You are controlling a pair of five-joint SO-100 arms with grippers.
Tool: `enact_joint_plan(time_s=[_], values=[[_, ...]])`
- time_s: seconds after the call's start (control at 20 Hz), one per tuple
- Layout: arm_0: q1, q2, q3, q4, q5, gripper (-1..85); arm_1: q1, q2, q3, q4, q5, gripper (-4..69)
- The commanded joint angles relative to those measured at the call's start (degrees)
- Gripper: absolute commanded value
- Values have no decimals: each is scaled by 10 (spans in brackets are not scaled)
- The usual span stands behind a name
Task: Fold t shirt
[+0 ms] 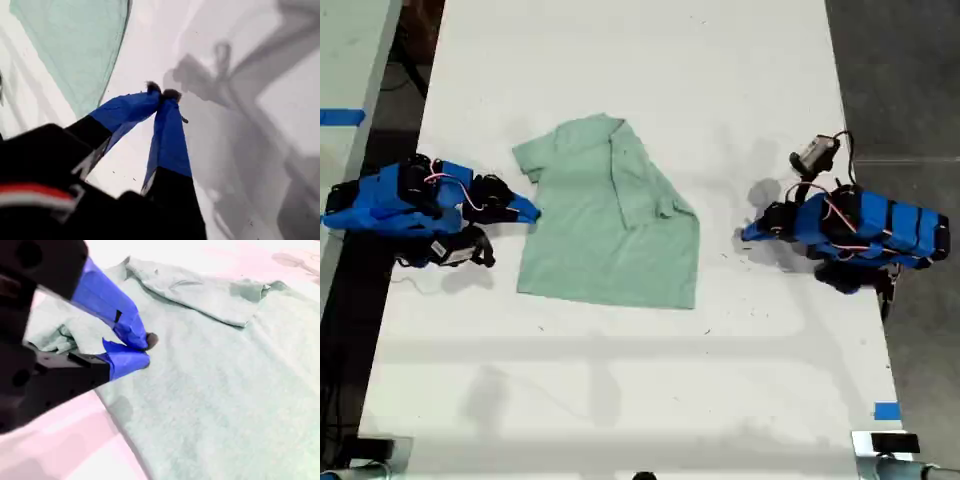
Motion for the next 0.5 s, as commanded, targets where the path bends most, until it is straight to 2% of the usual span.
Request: enact_joint_plan(time_s=[0.0,0.2,0.35,0.4,0.45], values=[[-21,4,36,-25,35,-1,14,7,28,5,33,153],[-21,4,36,-25,35,-1,23,7,28,5,78,157],[-19,4,36,-25,35,-1,-25,8,24,11,304,170],[-18,4,36,-25,35,-1,-25,8,23,10,337,172],[-20,4,35,-25,35,0,-21,8,24,10,336,81]])
